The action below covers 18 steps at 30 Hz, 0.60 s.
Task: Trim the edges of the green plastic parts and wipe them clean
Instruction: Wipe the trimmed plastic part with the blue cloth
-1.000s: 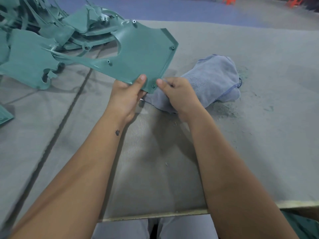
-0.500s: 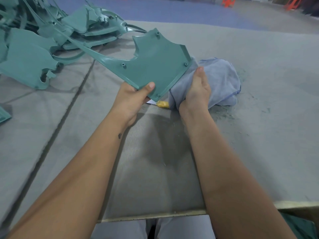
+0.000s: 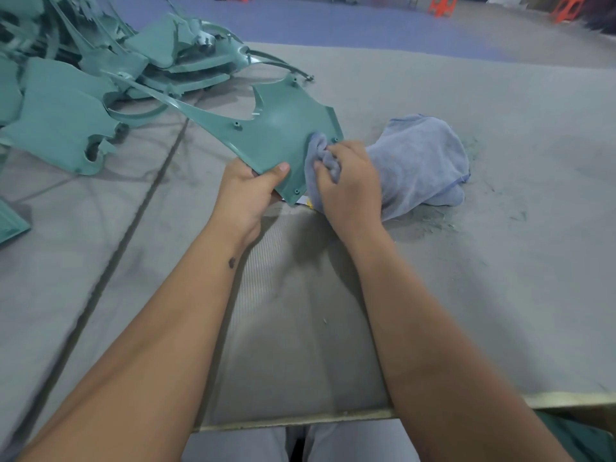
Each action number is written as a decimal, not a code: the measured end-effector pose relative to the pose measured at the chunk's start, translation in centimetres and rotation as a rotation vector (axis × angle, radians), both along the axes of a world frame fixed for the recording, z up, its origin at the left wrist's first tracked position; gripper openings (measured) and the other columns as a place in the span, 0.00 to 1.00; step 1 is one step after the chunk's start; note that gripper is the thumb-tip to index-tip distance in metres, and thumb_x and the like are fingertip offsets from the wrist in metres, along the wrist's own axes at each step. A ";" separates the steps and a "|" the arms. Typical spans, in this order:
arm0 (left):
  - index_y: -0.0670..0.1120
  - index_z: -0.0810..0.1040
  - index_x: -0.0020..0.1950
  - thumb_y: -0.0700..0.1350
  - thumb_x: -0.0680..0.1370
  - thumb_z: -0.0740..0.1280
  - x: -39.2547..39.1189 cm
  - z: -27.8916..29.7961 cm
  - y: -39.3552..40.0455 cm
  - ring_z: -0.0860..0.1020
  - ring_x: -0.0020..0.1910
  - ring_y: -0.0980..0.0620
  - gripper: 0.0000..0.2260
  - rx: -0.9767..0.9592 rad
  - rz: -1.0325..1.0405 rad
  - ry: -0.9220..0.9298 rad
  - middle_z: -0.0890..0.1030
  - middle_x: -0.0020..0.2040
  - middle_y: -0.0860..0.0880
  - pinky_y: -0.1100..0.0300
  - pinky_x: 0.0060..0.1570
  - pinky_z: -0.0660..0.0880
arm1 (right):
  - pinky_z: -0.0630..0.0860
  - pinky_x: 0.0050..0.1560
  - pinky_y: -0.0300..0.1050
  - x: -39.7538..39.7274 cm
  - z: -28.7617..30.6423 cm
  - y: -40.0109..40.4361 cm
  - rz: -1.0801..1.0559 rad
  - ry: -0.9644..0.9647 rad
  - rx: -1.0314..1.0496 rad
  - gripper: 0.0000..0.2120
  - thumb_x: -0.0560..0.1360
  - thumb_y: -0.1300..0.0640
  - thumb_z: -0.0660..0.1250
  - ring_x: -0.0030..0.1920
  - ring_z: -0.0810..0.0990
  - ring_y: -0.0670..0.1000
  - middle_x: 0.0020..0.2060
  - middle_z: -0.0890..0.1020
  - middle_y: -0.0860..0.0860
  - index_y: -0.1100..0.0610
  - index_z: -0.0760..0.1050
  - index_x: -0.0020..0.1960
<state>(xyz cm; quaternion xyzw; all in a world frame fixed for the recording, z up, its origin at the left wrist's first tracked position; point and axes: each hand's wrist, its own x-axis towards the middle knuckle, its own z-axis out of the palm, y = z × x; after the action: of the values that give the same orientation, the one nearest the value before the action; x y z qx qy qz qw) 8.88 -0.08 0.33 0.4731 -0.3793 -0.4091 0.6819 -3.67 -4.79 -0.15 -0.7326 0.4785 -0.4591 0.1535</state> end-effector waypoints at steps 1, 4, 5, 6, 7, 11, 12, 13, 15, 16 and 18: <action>0.44 0.80 0.51 0.30 0.78 0.63 0.0 -0.1 0.0 0.83 0.40 0.55 0.12 0.003 0.010 0.003 0.85 0.39 0.55 0.57 0.43 0.82 | 0.69 0.45 0.45 0.1 0.0 0.2 0.016 0.048 -0.020 0.07 0.75 0.61 0.65 0.42 0.75 0.54 0.44 0.78 0.55 0.64 0.76 0.41; 0.42 0.80 0.53 0.30 0.77 0.64 0.1 -0.3 -0.2 0.83 0.40 0.55 0.10 0.043 0.056 -0.015 0.84 0.41 0.51 0.60 0.40 0.80 | 0.65 0.40 0.49 0.5 0.0 0.7 0.099 0.211 -0.062 0.12 0.73 0.58 0.67 0.36 0.73 0.56 0.33 0.75 0.54 0.59 0.72 0.32; 0.42 0.80 0.53 0.30 0.77 0.64 0.1 -0.4 -0.2 0.83 0.40 0.55 0.10 0.055 0.060 -0.024 0.84 0.42 0.51 0.61 0.38 0.79 | 0.62 0.39 0.47 0.6 0.1 1.0 0.106 0.247 -0.067 0.14 0.73 0.57 0.68 0.34 0.71 0.54 0.30 0.73 0.52 0.57 0.69 0.31; 0.43 0.80 0.51 0.30 0.77 0.64 0.1 -0.4 -0.3 0.83 0.39 0.55 0.10 0.065 0.057 -0.031 0.84 0.42 0.51 0.62 0.38 0.78 | 0.61 0.40 0.46 0.6 0.1 1.1 0.106 0.267 -0.068 0.15 0.72 0.56 0.68 0.34 0.69 0.53 0.30 0.70 0.50 0.55 0.67 0.31; 0.44 0.80 0.50 0.30 0.77 0.65 0.1 -0.4 -0.3 0.83 0.40 0.54 0.10 0.076 0.054 -0.036 0.84 0.41 0.52 0.62 0.37 0.78 | 0.61 0.40 0.46 0.7 0.1 1.1 0.105 0.269 -0.070 0.15 0.72 0.57 0.68 0.34 0.68 0.53 0.30 0.70 0.49 0.55 0.66 0.31; 0.46 0.81 0.48 0.31 0.75 0.67 0.5 -0.2 -0.2 0.83 0.39 0.52 0.10 0.118 0.036 -0.065 0.85 0.41 0.51 0.59 0.37 0.79 | 0.66 0.39 0.51 0.4 -0.3 0.2 -0.004 0.141 0.015 0.18 0.74 0.61 0.64 0.37 0.73 0.58 0.34 0.73 0.54 0.54 0.58 0.31; 0.45 0.81 0.48 0.31 0.75 0.67 0.6 -0.1 -0.1 0.83 0.38 0.52 0.10 0.127 0.020 -0.074 0.84 0.42 0.50 0.60 0.35 0.79 | 0.63 0.37 0.48 0.1 -0.2 -0.3 -0.056 0.110 0.050 0.19 0.75 0.61 0.63 0.37 0.72 0.57 0.34 0.73 0.54 0.53 0.58 0.31; 0.45 0.81 0.49 0.31 0.75 0.67 0.7 -0.1 -0.1 0.83 0.37 0.52 0.10 0.135 0.006 -0.079 0.84 0.42 0.49 0.60 0.33 0.78 | 0.60 0.36 0.45 -0.1 -0.2 -0.6 -0.107 0.089 0.070 0.17 0.76 0.61 0.62 0.36 0.71 0.56 0.34 0.73 0.54 0.54 0.59 0.31; 0.45 0.80 0.50 0.31 0.75 0.67 0.8 0.0 0.1 0.83 0.37 0.52 0.10 0.143 -0.001 -0.083 0.84 0.43 0.49 0.61 0.32 0.78 | 0.56 0.35 0.44 -0.4 -0.3 -0.8 -0.144 0.049 0.078 0.13 0.76 0.61 0.61 0.35 0.68 0.54 0.33 0.72 0.53 0.57 0.63 0.34; 0.45 0.80 0.50 0.32 0.75 0.67 0.8 0.1 0.1 0.83 0.38 0.52 0.10 0.143 0.001 -0.084 0.84 0.44 0.49 0.60 0.33 0.78 | 0.57 0.35 0.44 -0.4 -0.3 -0.8 -0.125 0.036 0.080 0.13 0.75 0.62 0.61 0.35 0.68 0.54 0.32 0.71 0.53 0.57 0.63 0.34; 0.46 0.80 0.49 0.32 0.75 0.67 0.8 0.1 0.1 0.83 0.39 0.51 0.10 0.139 0.010 -0.086 0.85 0.43 0.50 0.58 0.36 0.80 | 0.62 0.35 0.48 -0.5 -0.2 -0.5 -0.049 0.067 0.089 0.13 0.74 0.61 0.62 0.34 0.69 0.55 0.30 0.72 0.54 0.57 0.63 0.33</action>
<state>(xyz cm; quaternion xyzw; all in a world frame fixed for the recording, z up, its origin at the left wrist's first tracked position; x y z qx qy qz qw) 9.71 0.02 0.44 0.5383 -0.3767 -0.4105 0.6323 -4.15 -5.29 -0.37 -0.7281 0.5212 -0.4160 0.1585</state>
